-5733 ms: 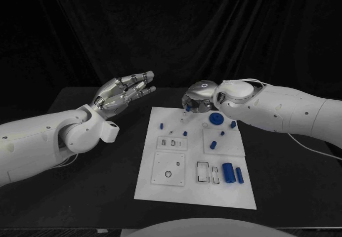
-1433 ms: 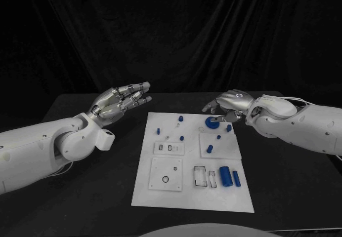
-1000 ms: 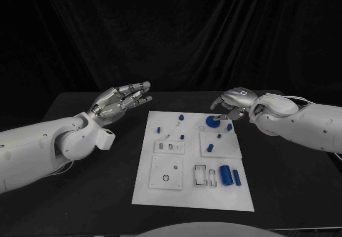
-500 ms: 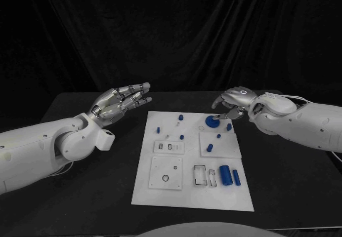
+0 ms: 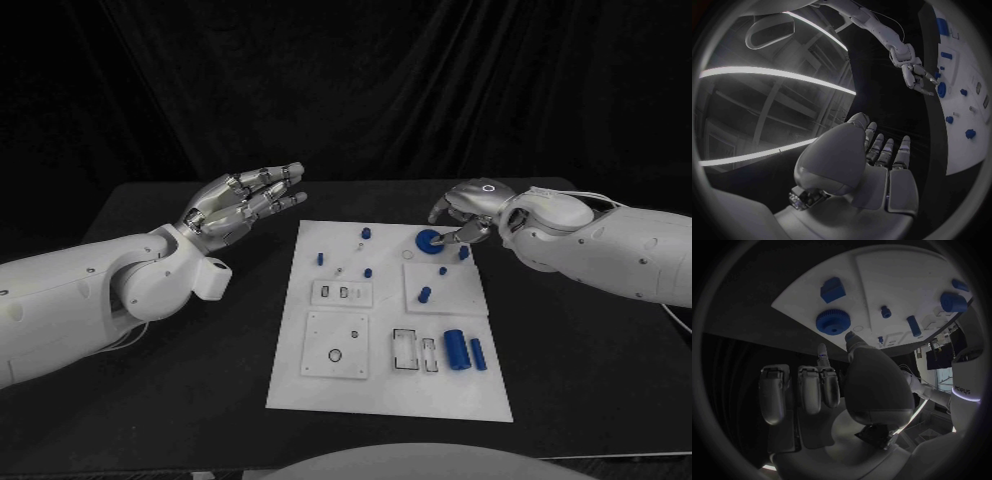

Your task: Assemble the parts on the task board

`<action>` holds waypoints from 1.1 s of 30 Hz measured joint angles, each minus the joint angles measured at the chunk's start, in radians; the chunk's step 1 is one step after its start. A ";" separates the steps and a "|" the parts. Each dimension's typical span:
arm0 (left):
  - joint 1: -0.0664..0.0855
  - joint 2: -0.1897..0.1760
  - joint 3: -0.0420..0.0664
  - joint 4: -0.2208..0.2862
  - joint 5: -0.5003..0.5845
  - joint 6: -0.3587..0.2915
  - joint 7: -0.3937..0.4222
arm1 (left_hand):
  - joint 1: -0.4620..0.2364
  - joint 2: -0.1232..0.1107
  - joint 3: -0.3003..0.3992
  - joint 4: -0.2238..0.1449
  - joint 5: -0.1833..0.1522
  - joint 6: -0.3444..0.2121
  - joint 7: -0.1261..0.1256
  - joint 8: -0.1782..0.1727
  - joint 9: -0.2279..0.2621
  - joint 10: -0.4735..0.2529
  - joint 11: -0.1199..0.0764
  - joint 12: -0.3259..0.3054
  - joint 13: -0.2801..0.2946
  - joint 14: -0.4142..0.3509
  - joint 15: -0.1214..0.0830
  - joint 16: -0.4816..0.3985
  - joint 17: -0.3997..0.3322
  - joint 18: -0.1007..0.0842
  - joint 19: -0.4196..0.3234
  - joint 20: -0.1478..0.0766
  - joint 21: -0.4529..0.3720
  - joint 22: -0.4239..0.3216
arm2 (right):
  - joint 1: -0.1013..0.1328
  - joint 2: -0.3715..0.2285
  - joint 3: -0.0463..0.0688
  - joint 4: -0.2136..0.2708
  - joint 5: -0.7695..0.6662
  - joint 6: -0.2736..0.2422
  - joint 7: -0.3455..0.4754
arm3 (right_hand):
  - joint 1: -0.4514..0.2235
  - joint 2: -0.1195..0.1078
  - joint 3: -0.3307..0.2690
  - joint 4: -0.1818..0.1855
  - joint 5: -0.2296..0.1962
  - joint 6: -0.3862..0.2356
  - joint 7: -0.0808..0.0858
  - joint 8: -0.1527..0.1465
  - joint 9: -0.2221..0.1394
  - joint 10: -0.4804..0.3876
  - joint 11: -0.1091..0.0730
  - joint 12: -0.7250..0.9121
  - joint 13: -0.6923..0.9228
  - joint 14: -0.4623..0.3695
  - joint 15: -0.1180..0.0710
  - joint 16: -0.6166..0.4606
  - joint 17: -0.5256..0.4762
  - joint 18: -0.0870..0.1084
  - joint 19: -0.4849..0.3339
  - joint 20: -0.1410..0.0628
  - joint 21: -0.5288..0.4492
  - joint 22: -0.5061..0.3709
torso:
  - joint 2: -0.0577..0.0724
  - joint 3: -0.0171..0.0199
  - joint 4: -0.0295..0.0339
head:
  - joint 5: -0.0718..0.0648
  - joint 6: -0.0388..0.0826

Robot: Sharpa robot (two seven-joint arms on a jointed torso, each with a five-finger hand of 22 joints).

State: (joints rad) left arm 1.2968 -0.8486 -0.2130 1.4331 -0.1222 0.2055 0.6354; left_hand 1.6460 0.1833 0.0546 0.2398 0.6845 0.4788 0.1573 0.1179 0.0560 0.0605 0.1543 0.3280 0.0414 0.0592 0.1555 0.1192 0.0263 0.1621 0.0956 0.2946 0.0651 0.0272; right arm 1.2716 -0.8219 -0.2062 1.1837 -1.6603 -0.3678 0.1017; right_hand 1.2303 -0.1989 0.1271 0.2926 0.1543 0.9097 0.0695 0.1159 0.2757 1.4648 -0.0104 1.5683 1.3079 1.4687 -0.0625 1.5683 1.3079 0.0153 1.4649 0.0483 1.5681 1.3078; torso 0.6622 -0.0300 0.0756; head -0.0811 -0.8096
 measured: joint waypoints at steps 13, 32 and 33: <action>-0.002 0.001 0.000 -0.002 0.000 0.002 -0.002 | 0.000 0.000 0.003 -0.003 0.000 0.000 0.000 0.000 0.000 -0.001 0.001 0.000 0.000 0.000 0.000 0.000 0.000 0.000 0.000 0.000 0.000 0.000 | -0.005 0.013 0.000 -0.012 0.000 0.033 -0.002 | 0.037 0.003 0.000 0.000 0.047 0.007 0.000 0.007 0.026 0.000 0.000 0.000 0.000 0.000 0.000 0.000 0.000 0.000 0.000 0.000 0.000 0.000 | 0.000 -0.0002 0.0004 | -0.005 -0.006; -0.004 0.002 0.000 -0.004 0.000 0.006 -0.006 | 0.000 0.000 0.007 0.002 0.000 -0.004 0.004 0.000 0.000 -0.001 0.001 0.000 0.000 0.004 0.004 0.000 0.000 0.000 0.000 0.000 0.000 0.000 | -0.010 0.029 0.000 -0.029 0.001 0.070 -0.013 | 0.069 0.019 0.013 -0.004 0.124 0.002 0.006 0.012 0.058 0.000 0.000 0.000 0.000 0.000 0.000 0.000 0.000 0.000 0.000 0.000 0.000 0.000 | 0.000 -0.0002 0.0009 | -0.006 -0.013; -0.004 0.002 0.000 -0.004 0.000 0.006 -0.006 | 0.000 0.000 0.007 0.002 0.000 -0.004 0.004 0.000 0.000 -0.001 0.001 0.000 0.000 0.004 0.004 0.000 0.000 0.000 0.000 0.000 0.000 0.000 | -0.011 0.030 0.000 -0.030 0.001 0.073 -0.014 | 0.069 0.019 0.013 -0.004 0.126 0.002 0.006 0.012 0.060 0.000 0.000 0.000 0.000 0.000 0.000 0.000 0.000 0.000 0.000 0.000 0.000 0.000 | 0.000 -0.0003 0.0010 | -0.006 -0.014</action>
State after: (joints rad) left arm 1.2930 -0.8462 -0.2130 1.4294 -0.1222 0.2117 0.6297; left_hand 1.6460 0.1833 0.0612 0.2414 0.6845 0.4751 0.1609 0.1179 0.0560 0.0590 0.1556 0.3280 0.0414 0.0630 0.1593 0.1192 0.0264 0.1621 0.0956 0.2946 0.0652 0.0273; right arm 1.2607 -0.7914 -0.2059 1.1536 -1.6597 -0.2951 0.0878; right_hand 1.2990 -0.1801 0.1397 0.2884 0.2802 0.9115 0.0751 0.1277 0.3352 1.4648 -0.0105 1.5683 1.3076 1.4687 -0.0625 1.5683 1.3076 0.0156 1.4649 0.0482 1.5681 1.3074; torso 0.6623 -0.0303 0.0766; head -0.0871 -0.8233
